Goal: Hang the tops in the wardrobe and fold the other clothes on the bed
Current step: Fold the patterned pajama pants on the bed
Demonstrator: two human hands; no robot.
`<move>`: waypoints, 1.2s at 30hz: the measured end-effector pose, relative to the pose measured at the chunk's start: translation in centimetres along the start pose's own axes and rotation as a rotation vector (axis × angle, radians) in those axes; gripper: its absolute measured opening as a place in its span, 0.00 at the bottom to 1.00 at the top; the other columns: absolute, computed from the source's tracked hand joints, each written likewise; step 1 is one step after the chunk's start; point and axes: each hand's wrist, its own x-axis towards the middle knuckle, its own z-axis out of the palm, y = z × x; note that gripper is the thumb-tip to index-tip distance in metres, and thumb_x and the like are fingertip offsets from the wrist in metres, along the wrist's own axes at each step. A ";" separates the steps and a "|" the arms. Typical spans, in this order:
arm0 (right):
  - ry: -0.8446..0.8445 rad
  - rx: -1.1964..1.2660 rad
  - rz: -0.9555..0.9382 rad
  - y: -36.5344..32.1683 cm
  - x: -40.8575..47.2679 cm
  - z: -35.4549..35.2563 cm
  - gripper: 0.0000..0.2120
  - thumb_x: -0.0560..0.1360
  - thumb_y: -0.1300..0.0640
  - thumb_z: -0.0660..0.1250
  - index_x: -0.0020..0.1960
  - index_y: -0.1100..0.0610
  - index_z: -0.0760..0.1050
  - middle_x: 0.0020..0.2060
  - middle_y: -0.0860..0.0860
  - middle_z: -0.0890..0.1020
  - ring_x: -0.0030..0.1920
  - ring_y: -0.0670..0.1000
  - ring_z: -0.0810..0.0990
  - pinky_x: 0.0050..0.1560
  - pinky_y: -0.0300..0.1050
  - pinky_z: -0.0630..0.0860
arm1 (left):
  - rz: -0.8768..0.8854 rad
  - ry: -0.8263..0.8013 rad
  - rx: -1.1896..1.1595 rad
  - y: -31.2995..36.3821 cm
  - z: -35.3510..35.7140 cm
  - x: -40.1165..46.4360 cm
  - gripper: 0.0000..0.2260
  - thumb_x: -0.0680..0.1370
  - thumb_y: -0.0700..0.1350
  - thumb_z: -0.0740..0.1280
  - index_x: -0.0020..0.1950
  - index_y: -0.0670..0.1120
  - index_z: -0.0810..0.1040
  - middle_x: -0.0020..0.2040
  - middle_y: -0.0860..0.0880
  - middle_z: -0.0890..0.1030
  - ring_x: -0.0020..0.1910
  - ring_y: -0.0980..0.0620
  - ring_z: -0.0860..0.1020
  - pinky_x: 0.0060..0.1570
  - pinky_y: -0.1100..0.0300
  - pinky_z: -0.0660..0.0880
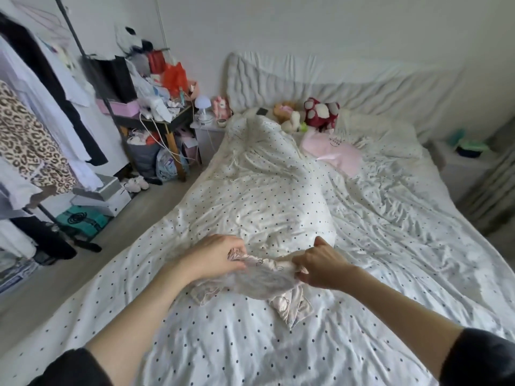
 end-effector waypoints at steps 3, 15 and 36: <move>-0.041 -0.035 0.014 1.3 -1.2 -1.7 0.12 0.78 0.46 0.59 0.51 0.52 0.76 0.46 0.51 0.82 0.49 0.51 0.78 0.63 0.46 0.62 | -0.034 0.123 -0.075 0.9 -2.8 -0.6 0.12 0.74 0.45 0.70 0.35 0.57 0.71 0.35 0.58 0.75 0.34 0.64 0.72 0.31 0.68 0.64; 0.215 0.008 0.012 7.6 -3.4 -7.8 0.28 0.77 0.40 0.59 0.74 0.48 0.60 0.63 0.50 0.74 0.58 0.49 0.76 0.58 0.46 0.76 | -0.178 0.211 0.296 1.2 -5.8 -2.4 0.14 0.71 0.69 0.57 0.44 0.61 0.71 0.42 0.60 0.73 0.47 0.55 0.71 0.53 0.58 0.66; 0.763 0.045 -0.151 7.2 -3.3 -10.9 0.05 0.69 0.67 0.72 0.41 0.62 0.76 0.35 0.53 0.77 0.33 0.50 0.73 0.25 0.45 0.76 | -0.214 0.409 0.372 1.2 -5.4 -0.6 0.18 0.79 0.53 0.62 0.69 0.54 0.71 0.53 0.48 0.82 0.41 0.55 0.78 0.48 0.62 0.74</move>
